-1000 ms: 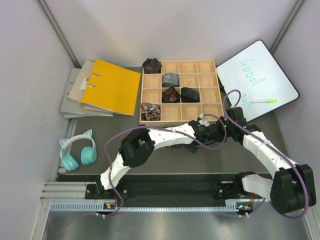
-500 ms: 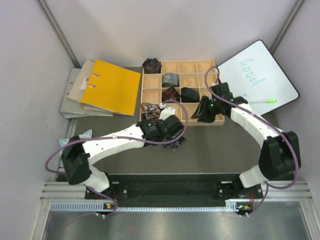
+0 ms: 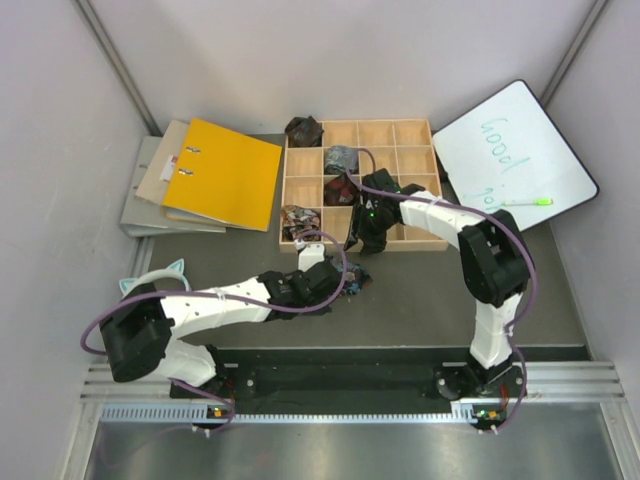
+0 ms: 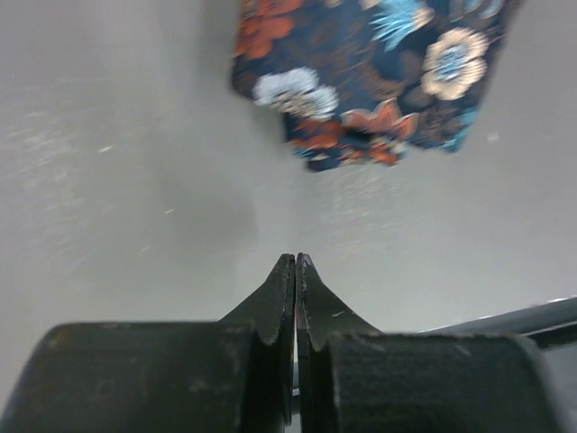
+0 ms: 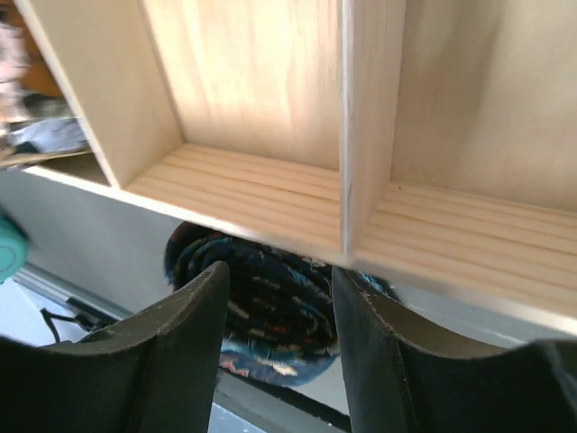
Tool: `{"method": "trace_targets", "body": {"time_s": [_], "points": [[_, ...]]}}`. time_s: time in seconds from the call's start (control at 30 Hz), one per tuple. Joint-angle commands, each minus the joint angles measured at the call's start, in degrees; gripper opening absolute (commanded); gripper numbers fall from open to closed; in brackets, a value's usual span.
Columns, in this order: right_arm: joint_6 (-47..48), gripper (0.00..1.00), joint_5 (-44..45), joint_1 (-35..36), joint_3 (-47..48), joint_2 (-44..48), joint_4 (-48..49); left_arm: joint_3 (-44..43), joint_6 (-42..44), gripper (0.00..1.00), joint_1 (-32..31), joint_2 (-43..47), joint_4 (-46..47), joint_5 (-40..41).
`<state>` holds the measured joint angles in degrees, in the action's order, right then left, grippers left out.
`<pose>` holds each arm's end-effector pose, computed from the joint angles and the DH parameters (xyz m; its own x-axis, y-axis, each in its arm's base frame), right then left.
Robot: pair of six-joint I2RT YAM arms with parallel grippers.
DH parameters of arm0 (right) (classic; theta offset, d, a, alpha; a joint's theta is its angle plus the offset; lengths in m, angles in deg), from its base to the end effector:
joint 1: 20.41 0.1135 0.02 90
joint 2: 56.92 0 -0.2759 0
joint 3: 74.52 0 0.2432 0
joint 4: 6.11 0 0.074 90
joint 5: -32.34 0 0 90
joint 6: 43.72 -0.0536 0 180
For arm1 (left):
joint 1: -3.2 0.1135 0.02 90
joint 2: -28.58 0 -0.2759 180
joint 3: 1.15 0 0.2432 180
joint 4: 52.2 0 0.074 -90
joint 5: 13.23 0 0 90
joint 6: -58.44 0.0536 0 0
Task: Roll the ties
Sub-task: Pick up the tie at the center of the board.
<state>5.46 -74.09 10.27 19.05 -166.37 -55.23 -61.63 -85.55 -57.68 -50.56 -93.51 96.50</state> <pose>0.3352 0.2165 0.1934 -0.9770 0.1494 -0.1523 0.0614 0.8804 0.4703 0.1427 -0.2190 0.1989 -0.8464 -0.0453 -0.5307 0.0943 0.9679 -0.2330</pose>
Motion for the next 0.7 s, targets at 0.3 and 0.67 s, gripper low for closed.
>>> {"method": "trace_targets", "body": {"time_s": [0.3, 0.67], "points": [[-3.39, 0.47, 2.28, 1.67, 0.26, -2.61, 3.8, 2.69, -0.23, 0.0, 0.77, -3.82, 17.26, -2.06], [-5.5, 0.46, 1.48, 3.77, -7.03, -0.42, 7.66, 1.29, 0.65, 0.0, 1.12, -9.9, 19.56, 1.63]]}}
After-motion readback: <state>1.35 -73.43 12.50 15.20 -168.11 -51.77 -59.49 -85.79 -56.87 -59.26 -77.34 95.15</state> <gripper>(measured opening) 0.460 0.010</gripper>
